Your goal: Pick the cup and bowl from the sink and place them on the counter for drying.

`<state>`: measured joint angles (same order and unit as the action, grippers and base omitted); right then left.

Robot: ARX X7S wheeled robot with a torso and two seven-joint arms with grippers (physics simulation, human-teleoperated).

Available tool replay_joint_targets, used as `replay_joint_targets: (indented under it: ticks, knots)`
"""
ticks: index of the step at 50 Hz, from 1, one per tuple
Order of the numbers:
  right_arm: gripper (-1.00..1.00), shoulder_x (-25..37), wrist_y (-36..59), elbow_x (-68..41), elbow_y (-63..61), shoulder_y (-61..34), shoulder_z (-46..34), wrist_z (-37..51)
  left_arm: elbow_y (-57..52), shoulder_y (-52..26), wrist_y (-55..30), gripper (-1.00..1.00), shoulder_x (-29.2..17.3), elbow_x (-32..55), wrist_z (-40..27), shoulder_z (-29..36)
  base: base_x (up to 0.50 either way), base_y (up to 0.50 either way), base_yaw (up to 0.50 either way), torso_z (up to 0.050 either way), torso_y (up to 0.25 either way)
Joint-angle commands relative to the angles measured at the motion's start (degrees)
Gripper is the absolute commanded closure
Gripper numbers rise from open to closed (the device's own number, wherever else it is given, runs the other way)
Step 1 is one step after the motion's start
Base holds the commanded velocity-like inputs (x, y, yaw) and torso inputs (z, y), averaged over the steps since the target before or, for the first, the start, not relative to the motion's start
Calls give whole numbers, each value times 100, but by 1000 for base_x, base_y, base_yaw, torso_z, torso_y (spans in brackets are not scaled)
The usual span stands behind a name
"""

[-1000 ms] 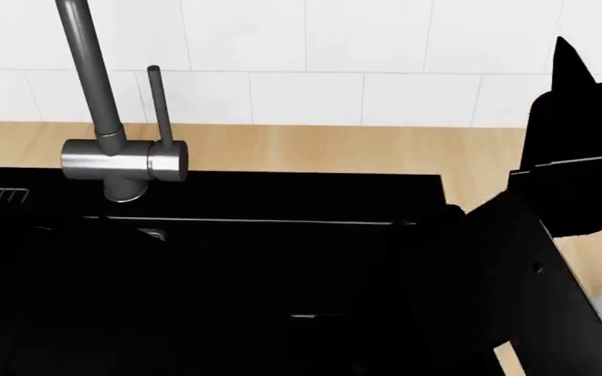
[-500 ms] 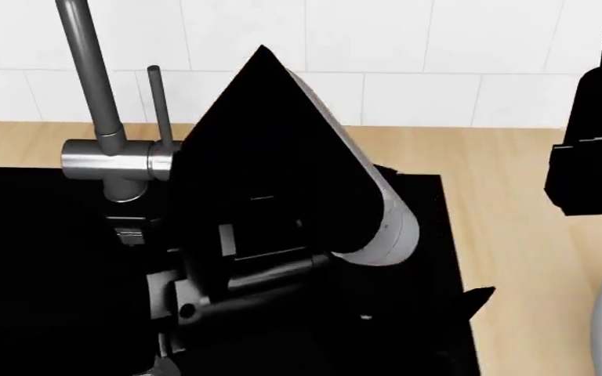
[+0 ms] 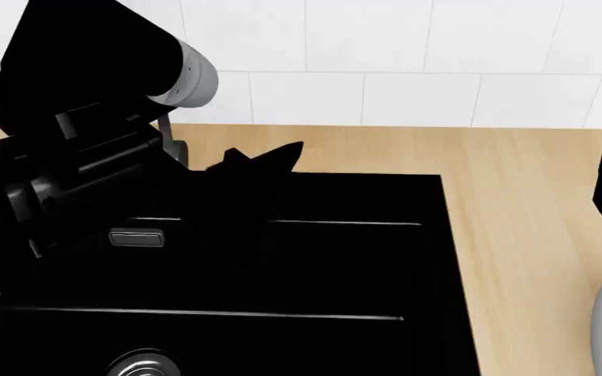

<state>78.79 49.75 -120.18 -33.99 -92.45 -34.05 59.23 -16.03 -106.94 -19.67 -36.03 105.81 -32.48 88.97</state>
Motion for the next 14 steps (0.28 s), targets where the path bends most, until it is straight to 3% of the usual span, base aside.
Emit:
replay_joint_targets:
  ticks: [1,14]
  knots:
    - [-100,-229,694,-503,220,-668,64,445,-235,-23,74,-100,-128,150,-833,-58,0,0,0,0,0]
    - [-100,-628,1018,-277,535,-1115,137,439,-366,-267,-103,-100,-742,311,-1056,-143,0,0,0,0,0]
